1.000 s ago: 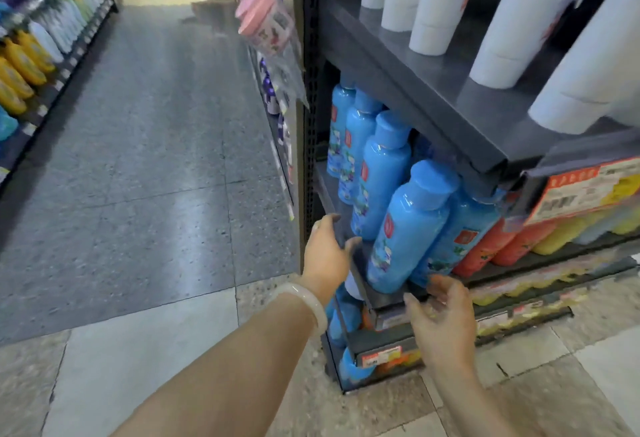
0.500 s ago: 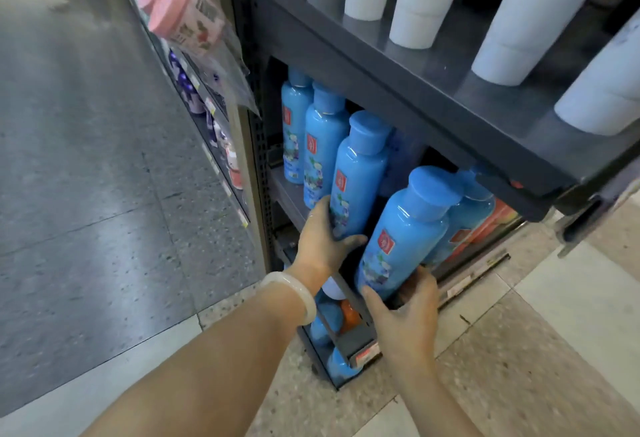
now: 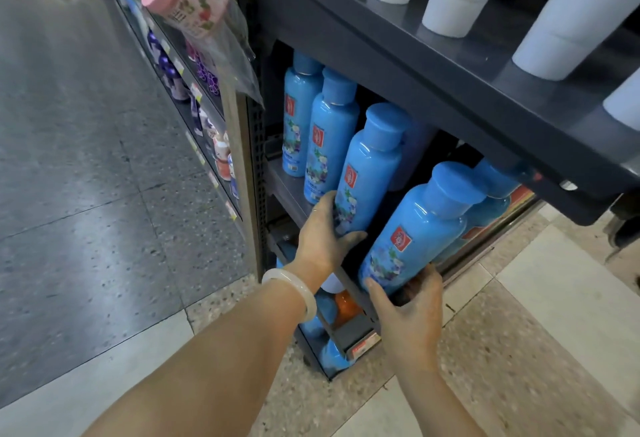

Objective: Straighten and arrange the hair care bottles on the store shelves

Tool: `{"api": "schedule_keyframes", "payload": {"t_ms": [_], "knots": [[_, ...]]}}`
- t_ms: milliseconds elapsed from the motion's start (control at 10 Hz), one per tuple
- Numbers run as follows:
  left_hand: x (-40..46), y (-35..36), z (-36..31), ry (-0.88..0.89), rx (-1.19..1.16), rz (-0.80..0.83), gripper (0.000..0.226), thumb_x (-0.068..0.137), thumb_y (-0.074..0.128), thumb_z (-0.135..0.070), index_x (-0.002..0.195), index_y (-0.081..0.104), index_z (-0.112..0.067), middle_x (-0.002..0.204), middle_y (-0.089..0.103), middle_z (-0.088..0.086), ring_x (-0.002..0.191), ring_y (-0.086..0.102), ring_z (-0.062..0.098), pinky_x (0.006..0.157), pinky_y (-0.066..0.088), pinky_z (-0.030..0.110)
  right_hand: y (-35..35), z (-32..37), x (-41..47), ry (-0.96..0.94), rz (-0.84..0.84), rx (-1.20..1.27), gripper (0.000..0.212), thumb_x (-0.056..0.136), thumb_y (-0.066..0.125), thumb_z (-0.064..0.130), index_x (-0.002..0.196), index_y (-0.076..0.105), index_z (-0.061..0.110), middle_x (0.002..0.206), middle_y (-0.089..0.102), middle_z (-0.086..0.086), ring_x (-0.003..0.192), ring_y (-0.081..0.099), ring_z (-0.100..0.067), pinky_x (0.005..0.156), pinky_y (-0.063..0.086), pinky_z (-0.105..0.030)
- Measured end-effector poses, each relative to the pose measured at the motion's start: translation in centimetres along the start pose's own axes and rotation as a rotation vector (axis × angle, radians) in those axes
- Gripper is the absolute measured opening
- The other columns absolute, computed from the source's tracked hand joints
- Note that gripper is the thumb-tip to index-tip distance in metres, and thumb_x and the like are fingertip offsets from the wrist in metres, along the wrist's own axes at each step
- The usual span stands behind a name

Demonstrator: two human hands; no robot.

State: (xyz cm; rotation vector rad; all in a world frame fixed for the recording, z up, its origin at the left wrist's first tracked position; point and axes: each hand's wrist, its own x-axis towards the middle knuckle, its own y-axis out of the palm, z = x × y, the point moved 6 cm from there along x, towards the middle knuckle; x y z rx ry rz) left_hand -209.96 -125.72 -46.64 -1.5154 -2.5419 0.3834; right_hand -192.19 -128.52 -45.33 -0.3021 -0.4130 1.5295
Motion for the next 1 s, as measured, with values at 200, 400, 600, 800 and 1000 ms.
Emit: {"api": "schedule_keyframes", "payload": {"t_ms": [200,400,600,800,1000], "knots": [[-0.1,0.0,-0.1,0.017,-0.006,0.010,0.061,0.068,0.079,-0.019,0.119,0.046,-0.025,0.118,0.060,-0.003,0.108,0.055,0.012,0.096,0.045,0.034,0.2,-0.3,-0.1,0.000,-0.020,0.003,0.061,0.066,0.081,0.023,0.114,0.044,0.030,0.114,0.056,-0.002,0.108,0.056,-0.018,0.093,0.049,-0.047],[-0.4,-0.1,-0.4,0.005,-0.069,0.037,0.063,0.071,0.078,-0.013,0.123,0.045,-0.019,0.116,0.059,-0.004,0.100,0.053,0.004,0.089,0.042,0.022,0.3,-0.4,-0.2,0.008,-0.042,0.000,0.061,0.062,0.079,0.035,0.111,0.042,0.042,0.113,0.058,0.001,0.108,0.056,-0.017,0.091,0.049,-0.047],[-0.5,-0.1,-0.4,0.016,-0.075,0.040,0.066,0.071,0.078,-0.013,0.126,0.043,-0.019,0.120,0.059,-0.001,0.103,0.054,0.006,0.094,0.045,0.027,0.5,-1.0,0.0,0.022,-0.031,0.016,0.060,0.062,0.080,0.035,0.109,0.043,0.040,0.111,0.059,0.003,0.105,0.059,-0.016,0.089,0.052,-0.045],[-1.6,-0.1,0.3,-0.012,-0.039,0.010,0.092,0.074,0.076,-0.015,0.145,0.018,-0.021,0.133,0.043,-0.012,0.120,0.042,0.002,0.101,0.034,0.023,0.4,-0.7,0.2,-0.012,-0.030,0.013,0.061,0.064,0.081,0.027,0.111,0.044,0.030,0.110,0.055,0.002,0.108,0.056,-0.019,0.091,0.049,-0.046],[-4.1,-1.0,1.0,-0.008,0.059,-0.097,0.076,0.079,0.070,-0.020,0.141,0.027,-0.020,0.141,0.044,0.000,0.131,0.039,0.017,0.106,0.036,0.037,-0.7,-0.8,-0.8,-0.064,-0.008,0.110,0.056,0.068,0.080,0.024,0.111,0.045,0.032,0.112,0.051,0.006,0.109,0.055,-0.013,0.094,0.049,-0.036]]}}
